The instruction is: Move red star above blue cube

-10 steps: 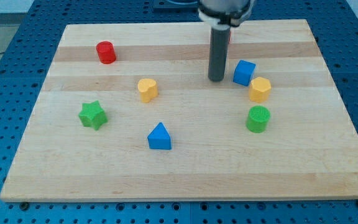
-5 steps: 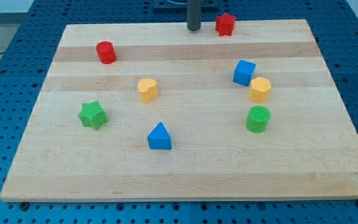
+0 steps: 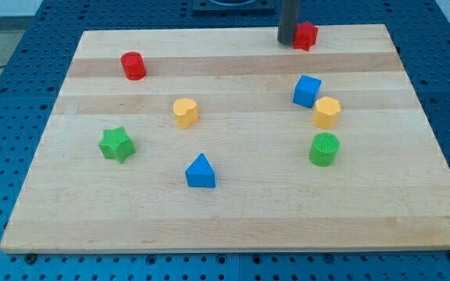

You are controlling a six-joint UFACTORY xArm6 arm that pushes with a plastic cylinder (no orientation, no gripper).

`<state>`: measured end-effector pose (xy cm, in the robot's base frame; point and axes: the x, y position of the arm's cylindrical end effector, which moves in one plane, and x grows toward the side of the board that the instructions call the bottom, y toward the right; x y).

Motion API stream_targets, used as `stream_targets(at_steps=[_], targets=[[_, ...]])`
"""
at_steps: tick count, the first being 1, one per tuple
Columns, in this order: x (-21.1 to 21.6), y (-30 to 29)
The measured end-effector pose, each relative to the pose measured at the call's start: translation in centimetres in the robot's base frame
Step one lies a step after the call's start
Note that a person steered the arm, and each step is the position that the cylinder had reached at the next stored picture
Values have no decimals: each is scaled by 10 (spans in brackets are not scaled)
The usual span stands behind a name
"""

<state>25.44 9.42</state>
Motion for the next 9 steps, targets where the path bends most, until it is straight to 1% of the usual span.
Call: stream_targets(at_steps=[1,2,3,4,5,6,7,8,9], targets=[[27,-14],[-37,-16],[-61,9],[-35,49],[-23,38],[-3,50],[-24,66],[6,106],[12,90]])
